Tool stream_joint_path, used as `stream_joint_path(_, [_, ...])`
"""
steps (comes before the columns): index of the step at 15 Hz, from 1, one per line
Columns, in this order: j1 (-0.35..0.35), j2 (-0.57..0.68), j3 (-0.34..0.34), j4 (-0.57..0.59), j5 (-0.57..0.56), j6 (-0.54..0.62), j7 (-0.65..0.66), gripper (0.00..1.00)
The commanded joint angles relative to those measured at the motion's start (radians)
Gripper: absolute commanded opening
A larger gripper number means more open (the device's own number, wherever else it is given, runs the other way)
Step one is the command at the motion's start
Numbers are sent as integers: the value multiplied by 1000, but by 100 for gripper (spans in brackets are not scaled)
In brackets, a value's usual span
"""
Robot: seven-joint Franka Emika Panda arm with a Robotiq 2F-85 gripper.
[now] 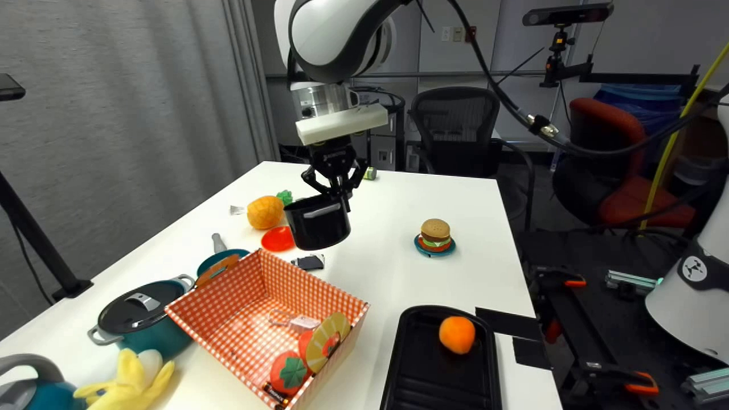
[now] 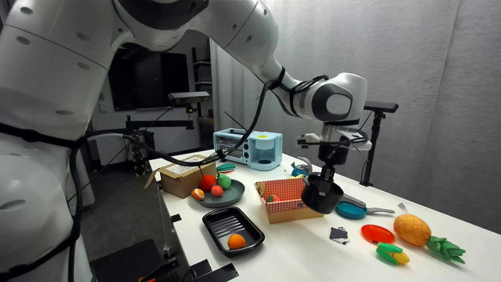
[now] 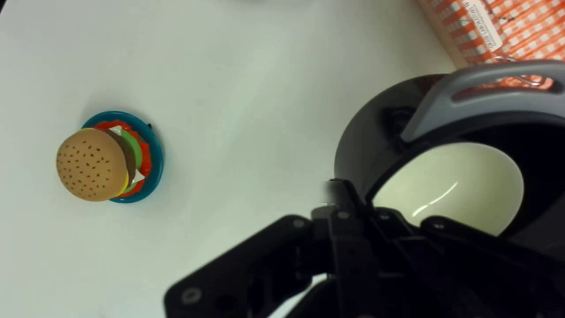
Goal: Remove the pot from the box and pick up the orange plush toy
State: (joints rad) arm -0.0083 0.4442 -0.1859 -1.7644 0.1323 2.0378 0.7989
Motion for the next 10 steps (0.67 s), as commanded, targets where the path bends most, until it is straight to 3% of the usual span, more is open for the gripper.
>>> stream_joint_path(1, [-13,-37,-6,-94,-50,55,-4,1])
stream_joint_path(10, [-31,-13,-32,-182,-136,108,-33,1])
